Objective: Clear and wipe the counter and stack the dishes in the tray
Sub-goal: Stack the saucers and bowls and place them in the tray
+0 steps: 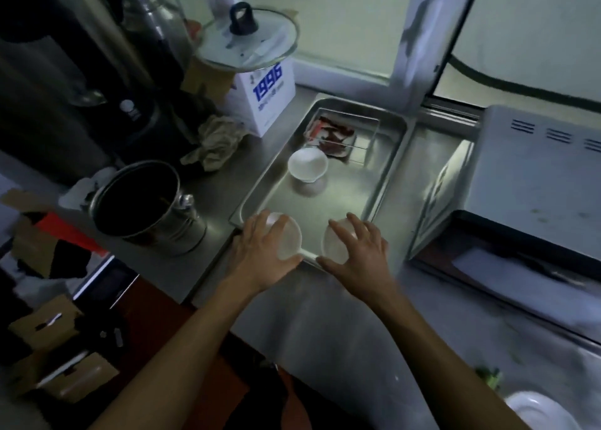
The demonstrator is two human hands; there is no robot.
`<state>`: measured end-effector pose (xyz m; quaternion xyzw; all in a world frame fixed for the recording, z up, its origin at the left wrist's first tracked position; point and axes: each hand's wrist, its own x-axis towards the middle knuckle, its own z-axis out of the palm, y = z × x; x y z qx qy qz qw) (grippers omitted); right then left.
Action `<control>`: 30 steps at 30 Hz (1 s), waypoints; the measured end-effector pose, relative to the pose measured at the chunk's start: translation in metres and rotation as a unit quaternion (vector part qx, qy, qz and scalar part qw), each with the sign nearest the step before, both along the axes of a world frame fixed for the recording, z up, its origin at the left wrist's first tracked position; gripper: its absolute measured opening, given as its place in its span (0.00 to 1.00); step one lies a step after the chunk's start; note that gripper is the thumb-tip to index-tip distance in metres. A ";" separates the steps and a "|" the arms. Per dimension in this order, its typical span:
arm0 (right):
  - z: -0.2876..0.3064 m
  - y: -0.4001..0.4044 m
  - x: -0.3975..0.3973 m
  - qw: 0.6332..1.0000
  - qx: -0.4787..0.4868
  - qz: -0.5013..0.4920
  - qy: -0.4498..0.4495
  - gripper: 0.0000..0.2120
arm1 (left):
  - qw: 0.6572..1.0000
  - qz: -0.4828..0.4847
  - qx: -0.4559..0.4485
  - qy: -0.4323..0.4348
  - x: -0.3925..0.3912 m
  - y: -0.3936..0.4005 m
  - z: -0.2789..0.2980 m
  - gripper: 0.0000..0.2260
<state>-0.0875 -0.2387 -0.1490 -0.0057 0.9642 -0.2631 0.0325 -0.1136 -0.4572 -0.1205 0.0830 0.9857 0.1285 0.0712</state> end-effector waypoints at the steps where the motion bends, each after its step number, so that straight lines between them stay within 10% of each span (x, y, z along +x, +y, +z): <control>1: -0.001 0.004 -0.001 1.000 0.002 -0.014 -0.001 0.37 | 1.000 -0.004 -0.005 -0.004 -0.009 0.003 -0.002 0.38; 30: -0.007 -0.030 -0.114 0.972 0.026 -0.231 -0.026 0.40 | 0.990 -0.125 0.053 -0.040 -0.282 0.052 -0.074 0.36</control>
